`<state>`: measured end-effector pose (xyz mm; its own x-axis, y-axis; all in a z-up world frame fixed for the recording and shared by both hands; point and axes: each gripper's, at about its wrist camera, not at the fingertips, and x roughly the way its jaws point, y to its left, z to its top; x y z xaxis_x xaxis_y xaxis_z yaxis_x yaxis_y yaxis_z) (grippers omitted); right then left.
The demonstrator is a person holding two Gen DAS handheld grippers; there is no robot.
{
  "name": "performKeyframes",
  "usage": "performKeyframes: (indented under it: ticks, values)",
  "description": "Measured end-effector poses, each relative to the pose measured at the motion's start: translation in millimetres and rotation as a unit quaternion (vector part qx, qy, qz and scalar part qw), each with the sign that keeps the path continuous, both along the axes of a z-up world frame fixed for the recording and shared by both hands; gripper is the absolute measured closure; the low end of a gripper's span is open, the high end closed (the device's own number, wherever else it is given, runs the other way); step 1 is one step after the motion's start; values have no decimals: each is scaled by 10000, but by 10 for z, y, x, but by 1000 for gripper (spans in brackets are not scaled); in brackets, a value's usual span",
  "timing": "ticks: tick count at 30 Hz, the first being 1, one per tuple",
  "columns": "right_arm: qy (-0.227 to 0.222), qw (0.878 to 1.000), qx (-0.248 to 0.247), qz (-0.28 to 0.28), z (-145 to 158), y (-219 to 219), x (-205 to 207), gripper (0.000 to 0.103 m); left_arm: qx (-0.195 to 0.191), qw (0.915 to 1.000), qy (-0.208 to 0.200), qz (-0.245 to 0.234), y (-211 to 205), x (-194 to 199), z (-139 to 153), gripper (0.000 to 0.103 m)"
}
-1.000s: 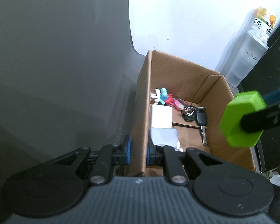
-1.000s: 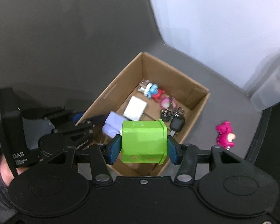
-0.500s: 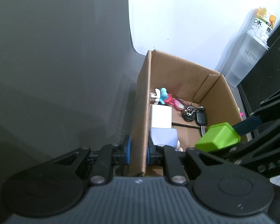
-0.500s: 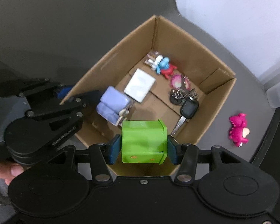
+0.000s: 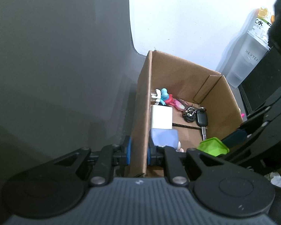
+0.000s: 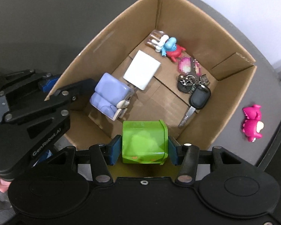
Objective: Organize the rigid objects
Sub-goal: 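Lower the lime-green cube into the box and open the right gripper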
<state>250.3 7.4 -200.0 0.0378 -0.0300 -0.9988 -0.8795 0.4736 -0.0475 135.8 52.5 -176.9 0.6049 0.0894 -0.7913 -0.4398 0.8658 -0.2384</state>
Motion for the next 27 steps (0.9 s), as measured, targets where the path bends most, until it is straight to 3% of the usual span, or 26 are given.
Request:
performKeyframes:
  ticks: [13,19,27]
  values:
    - [177,9992,-307,189,-115,168,31,50,-2,10000,-1,-9,-6,-13,-6,88]
    - [125,9990,-325,294,-91,168,21,39,-2,10000,-1,-10,-5,-12,-5,88]
    - [32,10000,41,65,129,24,24,38,-4,10000,-3,-15,-5,-12,-3,88]
